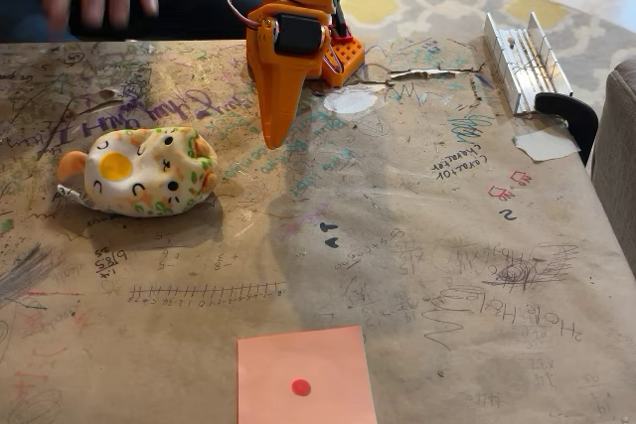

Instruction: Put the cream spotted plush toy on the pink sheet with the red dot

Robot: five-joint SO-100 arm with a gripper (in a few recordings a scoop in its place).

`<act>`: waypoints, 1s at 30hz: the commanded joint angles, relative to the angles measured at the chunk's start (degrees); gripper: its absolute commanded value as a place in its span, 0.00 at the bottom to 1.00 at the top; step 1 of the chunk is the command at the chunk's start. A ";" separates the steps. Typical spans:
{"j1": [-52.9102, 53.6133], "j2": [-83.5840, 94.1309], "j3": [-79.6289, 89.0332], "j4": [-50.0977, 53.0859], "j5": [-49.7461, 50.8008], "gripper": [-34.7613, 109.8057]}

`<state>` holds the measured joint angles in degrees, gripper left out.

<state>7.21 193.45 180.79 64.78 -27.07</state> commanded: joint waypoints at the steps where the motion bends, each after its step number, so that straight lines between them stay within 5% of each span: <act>1: 4.66 -0.18 -3.69 -2.02 2.99 0.33; 11: 4.92 -0.18 -3.96 -1.05 3.78 0.41; 24: 3.34 -0.18 -3.96 -0.18 1.93 0.34; 30: 1.93 -0.26 -9.67 3.43 1.14 0.41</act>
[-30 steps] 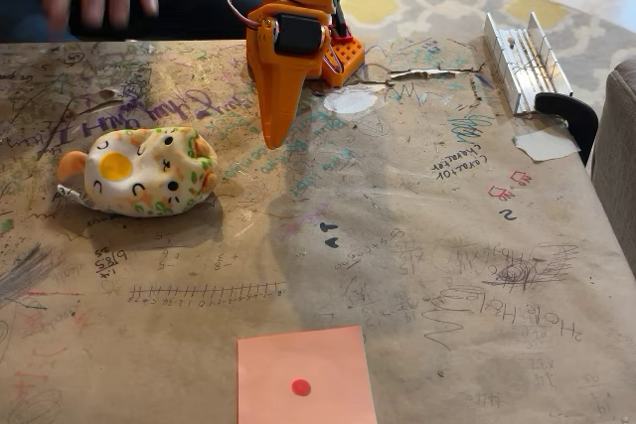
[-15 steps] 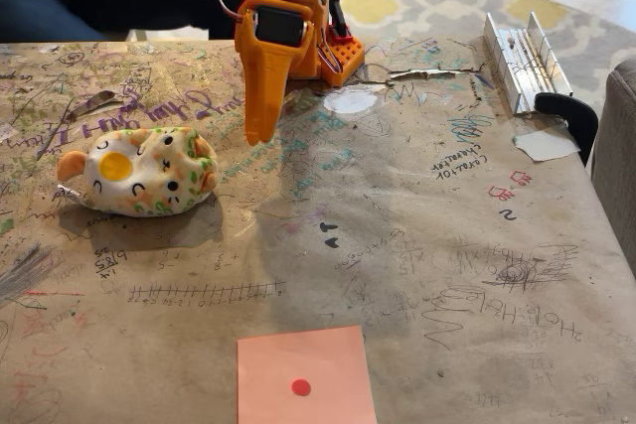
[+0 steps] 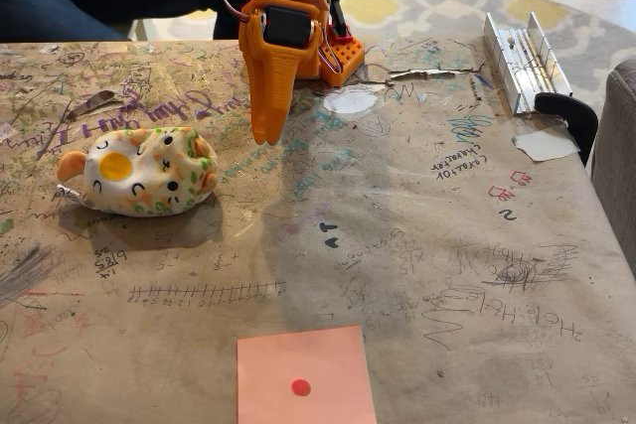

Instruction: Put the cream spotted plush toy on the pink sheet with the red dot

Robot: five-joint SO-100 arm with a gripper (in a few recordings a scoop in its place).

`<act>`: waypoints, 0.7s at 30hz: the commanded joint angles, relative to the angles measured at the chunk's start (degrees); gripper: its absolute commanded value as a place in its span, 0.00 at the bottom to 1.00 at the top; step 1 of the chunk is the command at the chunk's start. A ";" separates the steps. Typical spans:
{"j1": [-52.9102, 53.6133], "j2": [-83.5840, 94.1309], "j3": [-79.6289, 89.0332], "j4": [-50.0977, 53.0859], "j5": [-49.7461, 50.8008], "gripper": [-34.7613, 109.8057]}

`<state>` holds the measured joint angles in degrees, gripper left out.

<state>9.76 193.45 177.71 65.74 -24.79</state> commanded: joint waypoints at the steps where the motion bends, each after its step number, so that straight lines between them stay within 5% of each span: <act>1: -1.41 -0.53 -8.53 3.43 -1.41 0.42; 6: 2.90 -17.49 -22.24 2.81 -4.92 0.45; 14: 31.82 -50.98 -40.25 4.13 -13.54 0.51; 21: 37.35 -72.25 -49.92 3.25 -16.79 0.55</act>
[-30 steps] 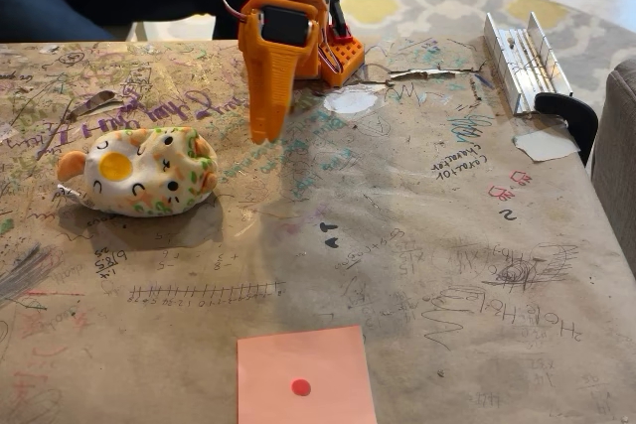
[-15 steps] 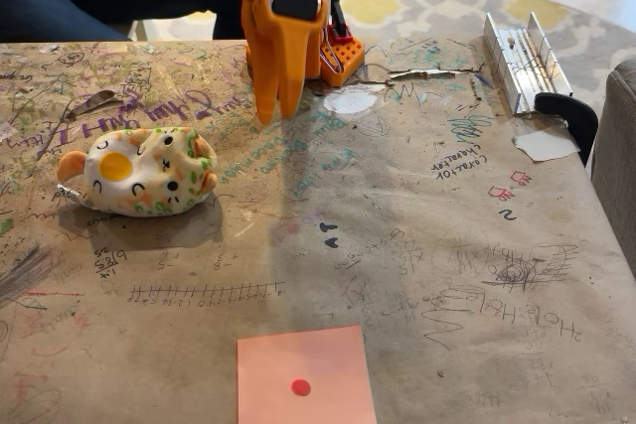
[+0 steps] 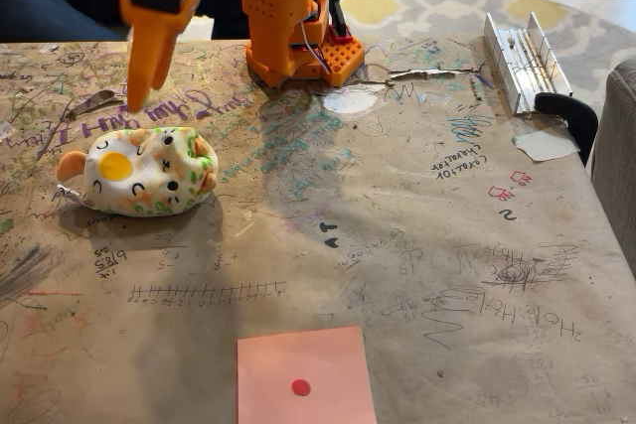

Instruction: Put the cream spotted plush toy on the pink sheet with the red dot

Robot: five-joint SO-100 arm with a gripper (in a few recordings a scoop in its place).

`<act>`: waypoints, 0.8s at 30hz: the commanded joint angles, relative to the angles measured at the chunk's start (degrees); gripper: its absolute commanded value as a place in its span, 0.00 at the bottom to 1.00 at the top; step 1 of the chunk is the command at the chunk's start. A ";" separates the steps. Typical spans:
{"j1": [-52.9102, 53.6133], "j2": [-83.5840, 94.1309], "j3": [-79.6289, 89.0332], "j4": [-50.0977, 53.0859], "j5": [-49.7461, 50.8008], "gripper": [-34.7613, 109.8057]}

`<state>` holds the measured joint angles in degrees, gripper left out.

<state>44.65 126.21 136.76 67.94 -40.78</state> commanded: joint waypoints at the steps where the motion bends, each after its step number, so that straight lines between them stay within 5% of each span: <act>1: 2.46 -7.12 -10.81 1.67 -0.88 0.55; 14: -6.68 -26.19 -10.46 -8.09 -1.32 0.55; 24: -4.31 -39.29 -18.63 1.23 -3.87 0.53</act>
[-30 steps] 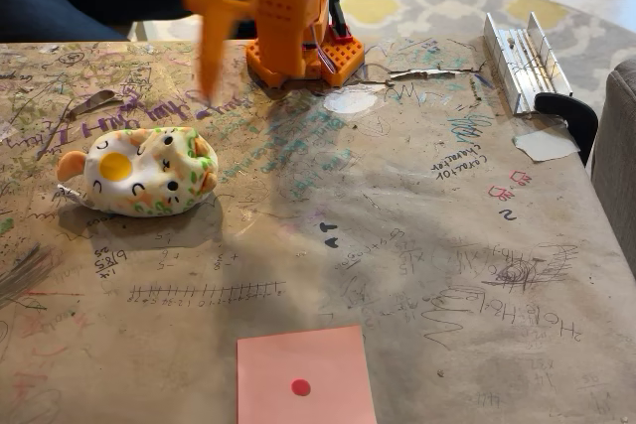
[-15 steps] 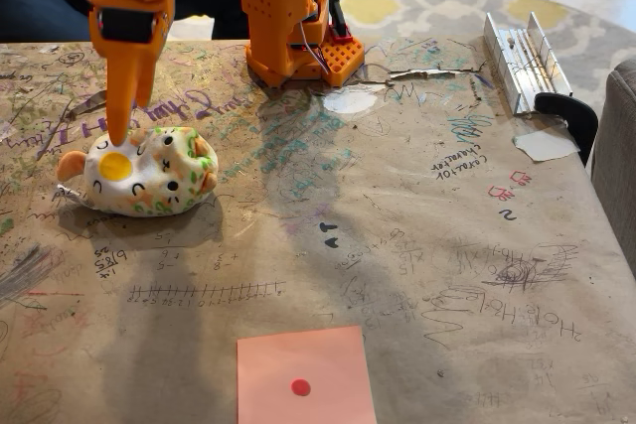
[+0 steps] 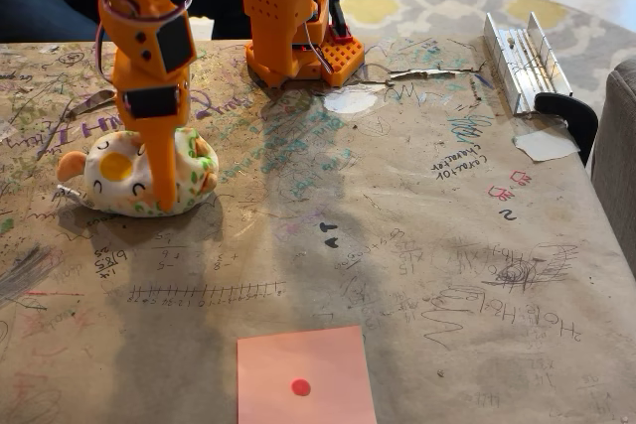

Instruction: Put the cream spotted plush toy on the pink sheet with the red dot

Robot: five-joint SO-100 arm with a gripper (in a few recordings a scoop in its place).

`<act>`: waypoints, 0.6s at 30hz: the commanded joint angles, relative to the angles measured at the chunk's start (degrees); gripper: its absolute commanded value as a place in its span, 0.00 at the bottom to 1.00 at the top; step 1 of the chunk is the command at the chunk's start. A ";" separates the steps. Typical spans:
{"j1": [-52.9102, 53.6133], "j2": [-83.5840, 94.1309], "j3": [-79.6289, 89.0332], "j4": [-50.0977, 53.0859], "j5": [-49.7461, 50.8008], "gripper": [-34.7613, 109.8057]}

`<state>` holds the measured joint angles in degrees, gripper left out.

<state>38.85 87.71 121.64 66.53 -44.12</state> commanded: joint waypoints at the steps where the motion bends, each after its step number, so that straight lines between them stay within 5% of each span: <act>1: 1.76 -0.79 -3.78 2.90 -0.70 0.53; 5: 1.93 -0.18 -3.52 1.58 0.18 0.50; 8: 2.46 -2.81 -6.33 3.08 1.58 0.24; 14: 4.66 -5.27 -10.20 5.01 3.60 0.24; 18: 1.49 8.96 -3.08 1.05 6.06 0.24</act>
<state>39.81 85.69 114.43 68.12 -39.20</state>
